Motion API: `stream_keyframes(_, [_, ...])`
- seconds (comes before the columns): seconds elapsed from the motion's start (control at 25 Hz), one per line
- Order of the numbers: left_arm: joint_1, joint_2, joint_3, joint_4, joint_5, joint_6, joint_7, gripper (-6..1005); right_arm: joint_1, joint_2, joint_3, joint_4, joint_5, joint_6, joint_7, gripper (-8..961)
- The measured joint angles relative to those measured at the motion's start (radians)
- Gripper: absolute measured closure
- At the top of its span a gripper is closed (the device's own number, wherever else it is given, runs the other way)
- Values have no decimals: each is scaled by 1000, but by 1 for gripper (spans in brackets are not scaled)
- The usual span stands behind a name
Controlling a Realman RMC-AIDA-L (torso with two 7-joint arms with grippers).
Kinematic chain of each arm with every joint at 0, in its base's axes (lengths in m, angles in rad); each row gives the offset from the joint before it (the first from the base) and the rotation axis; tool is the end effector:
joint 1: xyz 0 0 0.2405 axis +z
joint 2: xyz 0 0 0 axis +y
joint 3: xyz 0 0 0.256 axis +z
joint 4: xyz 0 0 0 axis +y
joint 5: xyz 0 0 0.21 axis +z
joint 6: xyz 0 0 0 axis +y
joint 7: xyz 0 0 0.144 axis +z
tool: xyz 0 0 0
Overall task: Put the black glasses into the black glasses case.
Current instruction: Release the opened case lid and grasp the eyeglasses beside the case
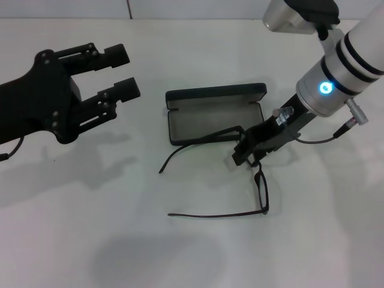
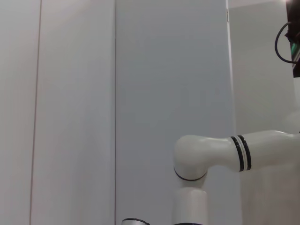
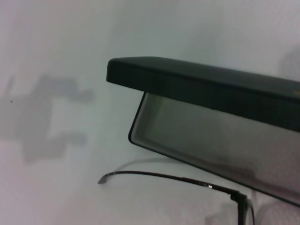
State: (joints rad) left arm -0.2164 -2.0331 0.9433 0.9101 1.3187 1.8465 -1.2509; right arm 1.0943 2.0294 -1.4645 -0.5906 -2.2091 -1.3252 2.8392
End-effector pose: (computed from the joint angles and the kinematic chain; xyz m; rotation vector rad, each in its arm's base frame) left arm -0.2401 0.2628 0.0765 -2.5024 -0.1331 -1.2598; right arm 0.1168 0.3981 -0.0771 -2.5967 1.4885 -0.3895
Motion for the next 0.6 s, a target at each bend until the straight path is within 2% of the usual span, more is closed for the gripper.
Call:
stream_keyframes(0.4, [-18, -4, -24, -17, -1, -2, 14, 516, 17, 0, -28, 33, -13, -29, 1, 501])
stream_keyframes(0.6, [-54, 5, -24, -65, 0, -5, 17, 516, 4, 0, -60, 4, -23, -25, 1, 510])
